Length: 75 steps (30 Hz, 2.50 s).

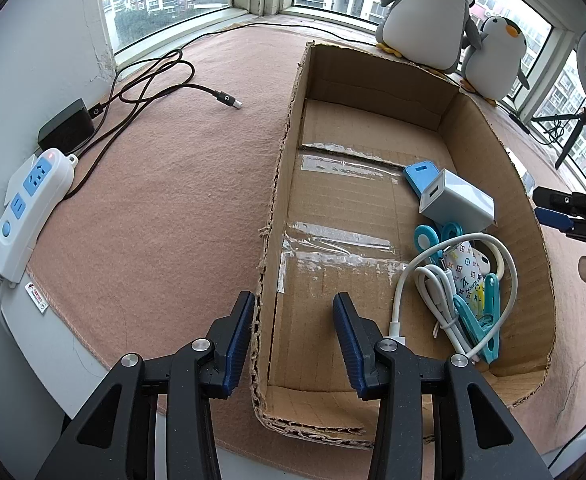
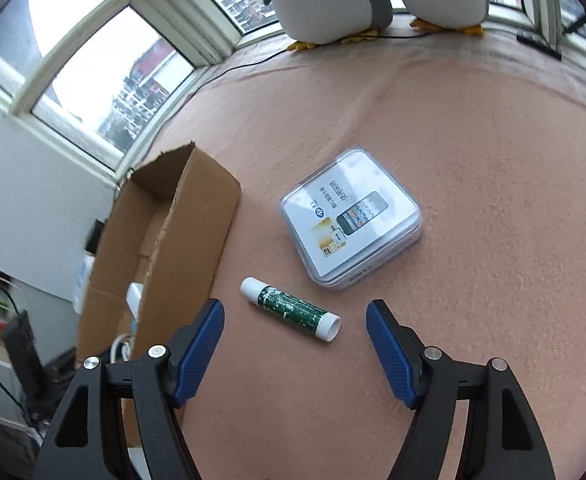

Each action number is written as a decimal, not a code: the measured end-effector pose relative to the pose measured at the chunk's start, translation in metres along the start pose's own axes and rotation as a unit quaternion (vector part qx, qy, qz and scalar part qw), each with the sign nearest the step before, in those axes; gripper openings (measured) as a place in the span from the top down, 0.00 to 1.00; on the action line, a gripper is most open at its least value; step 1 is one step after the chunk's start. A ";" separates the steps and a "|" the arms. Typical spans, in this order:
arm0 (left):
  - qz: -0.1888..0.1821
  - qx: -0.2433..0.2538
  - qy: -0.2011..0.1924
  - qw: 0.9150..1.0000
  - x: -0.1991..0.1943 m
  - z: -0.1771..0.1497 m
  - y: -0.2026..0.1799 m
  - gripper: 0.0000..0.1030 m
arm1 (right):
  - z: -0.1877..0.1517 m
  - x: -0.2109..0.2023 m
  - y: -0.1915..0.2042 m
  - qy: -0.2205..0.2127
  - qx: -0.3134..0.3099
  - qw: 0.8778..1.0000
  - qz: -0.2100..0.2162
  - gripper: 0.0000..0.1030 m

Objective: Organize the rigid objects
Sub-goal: 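Move the right tool back to the green glue stick, then grasp the green glue stick with the right tool and lift it, then carry the glue stick with the right tool and release it into the box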

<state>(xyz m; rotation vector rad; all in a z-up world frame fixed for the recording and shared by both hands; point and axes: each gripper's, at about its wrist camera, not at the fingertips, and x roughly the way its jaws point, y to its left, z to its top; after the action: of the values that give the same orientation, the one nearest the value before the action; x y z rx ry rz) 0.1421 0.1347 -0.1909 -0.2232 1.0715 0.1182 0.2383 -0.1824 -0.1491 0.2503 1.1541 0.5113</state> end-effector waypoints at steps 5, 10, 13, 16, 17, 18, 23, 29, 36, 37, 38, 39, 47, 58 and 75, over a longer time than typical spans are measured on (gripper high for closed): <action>-0.001 0.000 0.000 1.000 0.000 0.000 0.000 0.57 | 0.003 0.008 0.006 0.004 -0.006 1.000 0.001 0.32; -0.001 0.000 0.000 1.000 0.000 0.000 0.000 0.57 | 0.007 0.022 0.020 0.022 -0.033 0.999 -0.013 0.32; -0.001 0.000 0.000 1.000 0.000 0.000 0.000 0.57 | 0.007 0.028 0.031 0.036 -0.063 0.997 -0.028 0.32; -0.001 0.001 0.000 1.000 0.000 0.000 0.000 0.57 | 0.006 0.035 0.045 0.057 -0.114 0.990 -0.057 0.37; -0.002 0.000 0.000 1.000 0.000 0.000 0.000 0.57 | 0.005 0.038 0.050 0.065 -0.135 0.986 -0.072 0.41; -0.002 0.000 0.000 1.000 0.000 0.000 0.000 0.57 | 0.002 0.039 0.055 0.072 -0.155 0.982 -0.086 0.45; -0.002 0.001 0.000 1.000 0.000 0.000 0.001 0.55 | -0.003 0.044 0.075 0.120 -0.223 0.962 -0.106 0.53; -0.005 -0.004 -0.001 1.000 0.002 0.001 0.001 0.54 | 0.005 0.044 0.086 0.107 -0.245 0.956 -0.118 0.53; -0.005 -0.003 0.000 1.000 0.001 0.000 0.001 0.54 | 0.008 0.072 0.098 0.129 -0.273 0.942 -0.146 0.62; -0.005 -0.003 0.000 1.000 0.001 0.000 0.001 0.54 | 0.009 0.073 0.099 0.132 -0.275 0.941 -0.149 0.63; -0.005 -0.002 0.000 1.000 0.001 0.000 0.001 0.54 | 0.009 0.073 0.098 0.134 -0.279 0.938 -0.155 0.65; -0.006 -0.003 0.000 1.000 0.001 0.000 0.001 0.54 | 0.009 0.074 0.099 0.137 -0.282 0.936 -0.158 0.66; -0.006 -0.004 0.000 1.000 0.001 0.000 0.001 0.54 | 0.001 0.072 0.105 0.147 -0.281 0.934 -0.165 0.87; -0.005 -0.004 -0.001 1.000 0.001 0.001 0.000 0.54 | -0.036 0.040 0.090 0.114 -0.214 0.960 -0.140 0.87; -0.006 -0.004 -0.002 1.000 0.000 0.000 0.002 0.54 | -0.031 -0.040 0.135 -0.019 -0.168 0.984 -0.053 0.87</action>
<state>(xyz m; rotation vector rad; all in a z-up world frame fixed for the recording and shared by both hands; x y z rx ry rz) 0.1417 0.1364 -0.1915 -0.2356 1.0653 0.1123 0.1632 -0.0889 -0.0694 -0.0924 1.0200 0.5939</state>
